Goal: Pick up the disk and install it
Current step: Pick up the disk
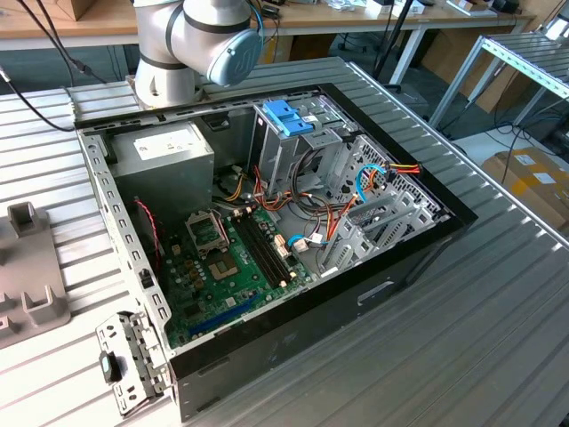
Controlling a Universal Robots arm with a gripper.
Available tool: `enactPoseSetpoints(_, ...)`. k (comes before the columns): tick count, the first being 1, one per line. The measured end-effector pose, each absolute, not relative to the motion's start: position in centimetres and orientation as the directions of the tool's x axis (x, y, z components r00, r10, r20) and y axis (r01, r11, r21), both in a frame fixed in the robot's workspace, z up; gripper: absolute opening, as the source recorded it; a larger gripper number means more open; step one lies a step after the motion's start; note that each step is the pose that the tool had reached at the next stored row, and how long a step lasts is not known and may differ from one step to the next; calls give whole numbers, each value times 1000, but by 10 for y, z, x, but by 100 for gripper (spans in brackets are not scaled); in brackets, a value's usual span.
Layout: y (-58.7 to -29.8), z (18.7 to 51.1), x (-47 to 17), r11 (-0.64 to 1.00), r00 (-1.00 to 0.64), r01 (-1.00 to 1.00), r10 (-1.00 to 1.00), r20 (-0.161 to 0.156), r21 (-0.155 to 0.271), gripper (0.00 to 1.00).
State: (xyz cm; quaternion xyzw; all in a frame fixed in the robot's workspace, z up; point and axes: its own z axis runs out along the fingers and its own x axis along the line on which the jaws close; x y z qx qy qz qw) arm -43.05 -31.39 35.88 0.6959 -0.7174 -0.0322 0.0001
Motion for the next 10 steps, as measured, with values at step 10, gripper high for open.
enactPoseSetpoints(10, -312, 358, -431, 29, -31, -998, -998, -48, 46, 54)
